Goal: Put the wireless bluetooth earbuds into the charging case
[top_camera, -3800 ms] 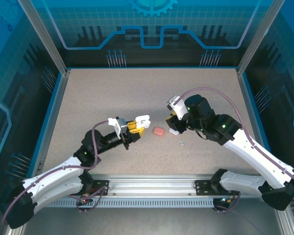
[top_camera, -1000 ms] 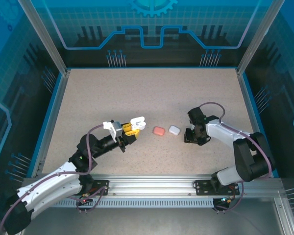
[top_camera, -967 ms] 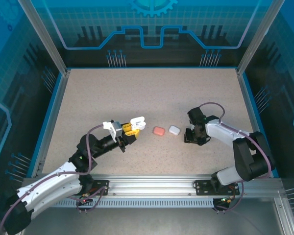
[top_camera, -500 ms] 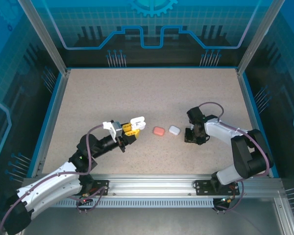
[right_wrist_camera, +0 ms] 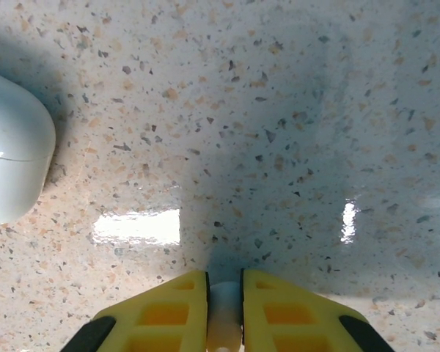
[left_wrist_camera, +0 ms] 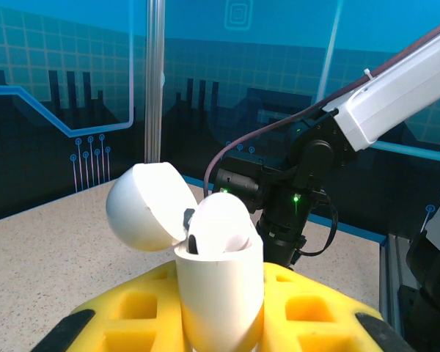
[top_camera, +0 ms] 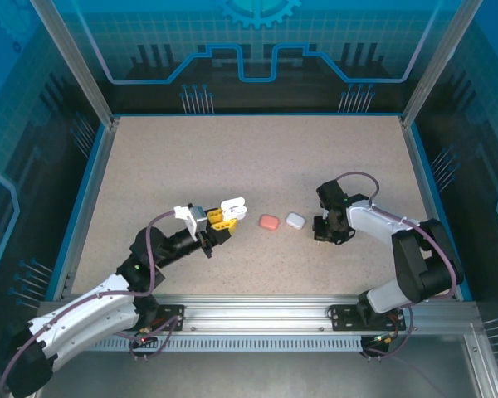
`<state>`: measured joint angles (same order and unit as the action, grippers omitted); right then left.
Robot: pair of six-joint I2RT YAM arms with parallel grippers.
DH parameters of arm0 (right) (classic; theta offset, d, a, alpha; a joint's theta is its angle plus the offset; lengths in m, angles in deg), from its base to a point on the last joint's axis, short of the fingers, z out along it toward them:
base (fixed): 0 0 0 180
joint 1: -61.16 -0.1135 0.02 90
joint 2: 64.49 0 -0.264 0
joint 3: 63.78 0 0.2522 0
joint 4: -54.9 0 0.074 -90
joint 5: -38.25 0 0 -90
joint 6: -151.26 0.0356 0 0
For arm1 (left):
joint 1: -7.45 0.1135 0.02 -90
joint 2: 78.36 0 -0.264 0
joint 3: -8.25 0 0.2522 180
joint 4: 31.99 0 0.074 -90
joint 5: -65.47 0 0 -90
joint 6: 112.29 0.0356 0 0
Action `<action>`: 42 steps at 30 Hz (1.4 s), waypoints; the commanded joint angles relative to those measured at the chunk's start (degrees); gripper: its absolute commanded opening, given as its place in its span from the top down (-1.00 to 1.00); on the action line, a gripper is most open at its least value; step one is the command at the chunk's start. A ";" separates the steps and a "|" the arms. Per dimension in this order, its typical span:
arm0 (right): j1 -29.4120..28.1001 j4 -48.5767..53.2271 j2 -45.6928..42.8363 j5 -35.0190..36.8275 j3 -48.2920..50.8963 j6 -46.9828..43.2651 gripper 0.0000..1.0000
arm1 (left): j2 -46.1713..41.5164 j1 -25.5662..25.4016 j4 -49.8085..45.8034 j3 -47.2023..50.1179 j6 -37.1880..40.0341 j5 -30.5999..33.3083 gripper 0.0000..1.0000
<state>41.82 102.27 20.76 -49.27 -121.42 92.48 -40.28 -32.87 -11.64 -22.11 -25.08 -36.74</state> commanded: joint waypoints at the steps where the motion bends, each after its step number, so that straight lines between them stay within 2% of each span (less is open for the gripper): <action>1: 0.19 1.52 -1.64 -0.98 0.10 -0.74 0.69 | -0.29 -0.36 0.85 0.27 1.20 0.97 1.00; 10: -1.50 2.96 -9.41 0.54 -1.13 -2.39 0.67 | 4.37 -0.29 4.10 0.34 -0.11 0.58 1.00; 19: -3.54 4.12 -1.47 3.33 -2.92 -1.44 0.66 | 4.21 -0.36 4.02 0.34 -0.26 0.51 1.00; 27: -5.10 3.72 1.56 3.63 -3.85 -1.27 0.63 | 2.87 -0.40 2.55 0.40 0.42 1.14 1.00; 35: -5.80 3.40 0.59 0.30 -4.16 -2.31 0.44 | 2.79 -0.32 2.30 0.34 0.72 1.22 1.00; 38: -5.80 5.26 -1.08 1.96 -4.37 -2.21 0.39 | 2.60 -0.31 2.14 0.41 0.68 1.25 1.00; 42: -5.74 7.28 -2.88 2.99 -4.04 -1.98 0.20 | 2.35 -0.40 2.05 0.37 0.77 1.22 1.00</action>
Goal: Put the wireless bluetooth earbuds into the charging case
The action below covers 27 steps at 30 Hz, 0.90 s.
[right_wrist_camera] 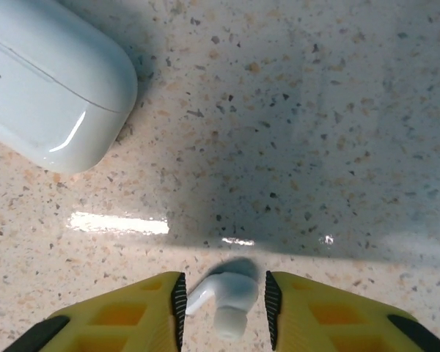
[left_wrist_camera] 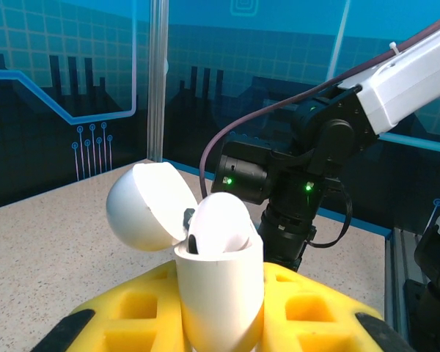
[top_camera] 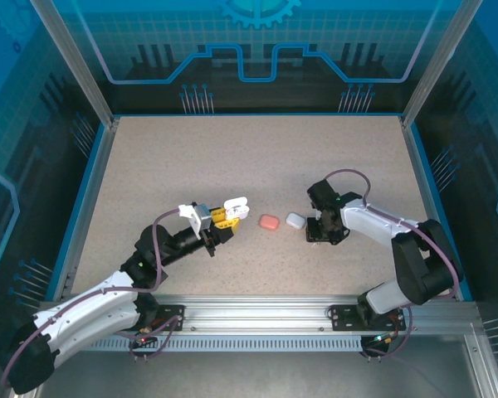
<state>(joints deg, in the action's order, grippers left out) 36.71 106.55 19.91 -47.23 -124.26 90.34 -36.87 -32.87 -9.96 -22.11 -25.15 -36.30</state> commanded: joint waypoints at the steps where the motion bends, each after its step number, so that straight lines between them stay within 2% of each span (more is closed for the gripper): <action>1: -0.60 3.26 -2.37 0.71 -0.90 0.44 0.16 | -1.07 -0.34 0.42 0.35 0.87 0.83 1.00; 8: -0.47 2.48 -1.62 -3.04 1.15 2.11 0.11 | -1.24 -0.30 0.41 0.39 0.85 0.78 1.00; 11: -0.51 1.37 -0.76 -3.79 2.15 2.97 -0.10 | -1.34 -0.36 0.25 0.41 0.78 0.78 1.00; 13: -0.49 0.79 0.04 -4.36 2.48 3.16 -0.14 | -1.50 -0.30 0.17 0.31 0.85 0.81 1.00; 22: -1.19 -2.05 2.17 -7.54 2.55 2.83 -0.08 | -1.15 -0.30 0.01 0.15 1.01 1.01 1.00; 27: -2.11 -2.95 3.20 -6.88 0.90 2.26 -0.05 | -1.20 -0.34 -0.04 0.08 0.98 0.98 1.00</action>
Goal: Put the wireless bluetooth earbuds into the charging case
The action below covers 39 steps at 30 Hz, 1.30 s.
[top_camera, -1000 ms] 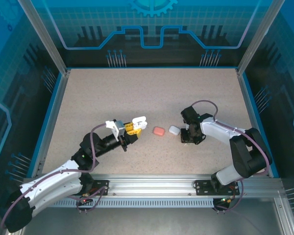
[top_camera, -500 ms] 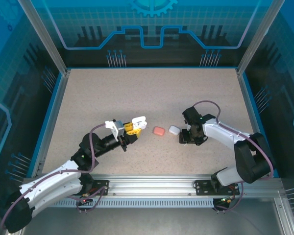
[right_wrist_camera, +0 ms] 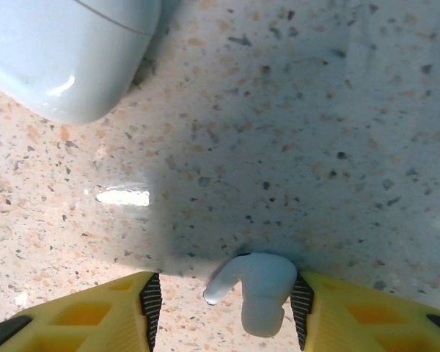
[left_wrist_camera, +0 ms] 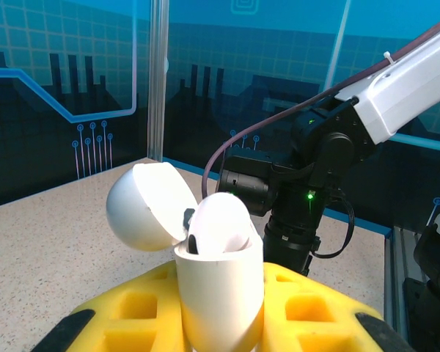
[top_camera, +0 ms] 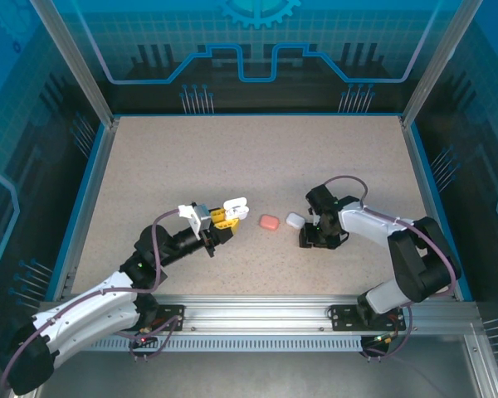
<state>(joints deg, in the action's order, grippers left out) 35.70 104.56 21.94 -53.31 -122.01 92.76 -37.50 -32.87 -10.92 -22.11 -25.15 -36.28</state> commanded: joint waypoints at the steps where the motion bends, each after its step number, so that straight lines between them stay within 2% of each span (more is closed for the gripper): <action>1: -1.18 -1.13 1.40 -0.72 -1.74 -0.29 -0.05 | -0.61 -0.32 0.90 0.08 1.01 0.94 1.00; 15: -4.42 -3.45 3.48 -0.62 -5.60 -2.33 -0.02 | -1.22 -0.30 0.22 0.05 1.27 1.20 1.00; 23: -4.90 4.02 1.90 4.66 -8.62 -3.45 0.00 | -1.09 -0.29 0.24 0.03 1.67 1.29 1.00; 29: -5.61 3.58 -0.05 1.16 -8.33 -3.47 0.04 | -0.63 -0.31 0.69 0.02 1.53 1.21 1.00; 39: -6.23 3.98 1.42 0.34 -7.56 -3.38 0.11 | -0.62 -0.38 0.59 -0.04 1.47 1.18 1.00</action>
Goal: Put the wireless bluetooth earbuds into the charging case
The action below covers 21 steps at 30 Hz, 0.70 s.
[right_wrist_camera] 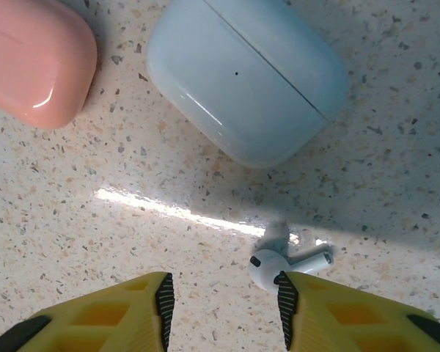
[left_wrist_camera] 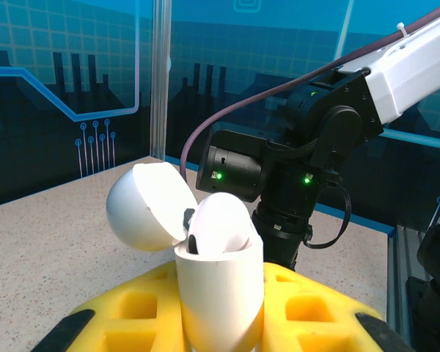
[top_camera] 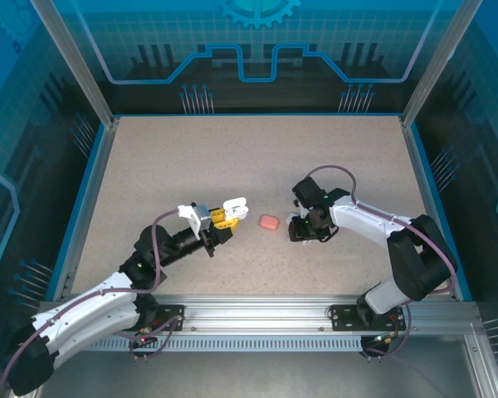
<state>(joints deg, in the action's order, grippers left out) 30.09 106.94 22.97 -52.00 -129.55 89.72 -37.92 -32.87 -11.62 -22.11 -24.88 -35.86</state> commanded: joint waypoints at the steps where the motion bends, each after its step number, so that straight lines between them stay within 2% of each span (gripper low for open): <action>1: -0.66 1.41 0.58 -1.02 -0.02 -0.34 0.11 | -0.19 -0.31 1.25 -0.01 1.19 0.70 1.00; 21: 0.61 -0.57 7.66 1.40 -3.75 -2.37 0.10 | -0.78 -0.36 0.19 -0.10 1.40 0.95 1.00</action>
<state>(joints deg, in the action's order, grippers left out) 30.09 106.20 29.86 -51.76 -131.19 88.48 -37.94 -32.87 -11.70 -22.11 -24.86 -35.86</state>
